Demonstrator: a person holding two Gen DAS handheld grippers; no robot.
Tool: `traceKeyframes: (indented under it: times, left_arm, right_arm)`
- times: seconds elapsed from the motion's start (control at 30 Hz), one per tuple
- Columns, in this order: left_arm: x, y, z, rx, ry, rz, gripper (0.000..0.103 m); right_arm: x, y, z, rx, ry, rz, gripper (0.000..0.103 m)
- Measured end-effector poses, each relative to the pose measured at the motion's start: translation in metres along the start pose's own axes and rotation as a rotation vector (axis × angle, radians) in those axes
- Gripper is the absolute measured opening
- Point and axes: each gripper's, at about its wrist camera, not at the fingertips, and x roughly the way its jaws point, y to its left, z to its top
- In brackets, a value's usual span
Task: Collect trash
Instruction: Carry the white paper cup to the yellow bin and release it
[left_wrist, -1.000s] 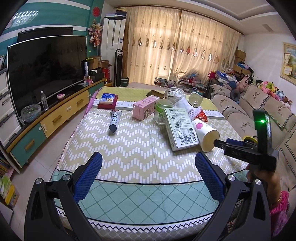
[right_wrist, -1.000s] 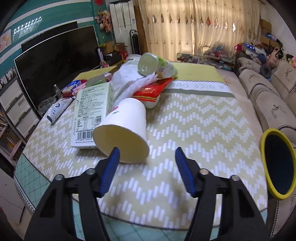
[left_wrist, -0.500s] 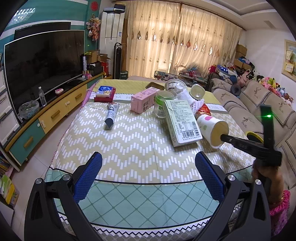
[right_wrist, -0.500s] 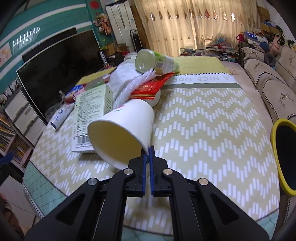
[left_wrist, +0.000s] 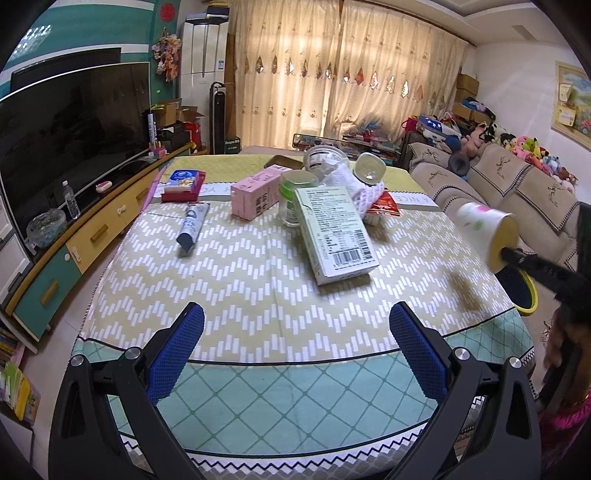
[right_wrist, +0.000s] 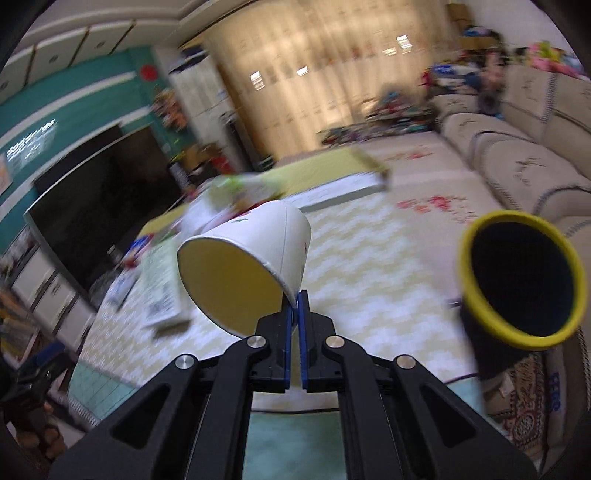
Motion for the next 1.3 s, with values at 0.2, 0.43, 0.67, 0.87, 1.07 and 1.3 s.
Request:
traceKeyframes:
  times: [0.2,0.43,0.67,0.87,1.07,1.3]
  left_arm:
    - [0.013,-0.011,0.004,0.011,0.026,-0.012,0.099]
    - [0.039,-0.03,0.014,0.029,0.067,-0.023,0.099]
    - [0.065,-0.049,0.027,0.031,0.101,-0.025,0.099]
    - [0.086,-0.06,0.037,0.033,0.121,-0.009,0.099]
    - [0.112,-0.064,0.046,0.011,0.168,0.028,0.099]
    - [0.145,-0.061,0.066,-0.044,0.166,0.141,0.099]
  right_arm:
    - [-0.014,-0.083,0.019,0.129,-0.075,-0.237,0.003]
    - [0.016,-0.162,0.017,0.242,-0.006,-0.407,0.003]
    - [0.034,-0.209,0.01,0.315,0.036,-0.472,0.007]
    - [0.032,-0.222,0.009,0.337,0.025,-0.471,0.027]
    - [0.024,-0.212,0.01,0.327,0.003,-0.439,0.031]
    - [0.026,-0.205,0.011,0.319,0.0,-0.417,0.034]
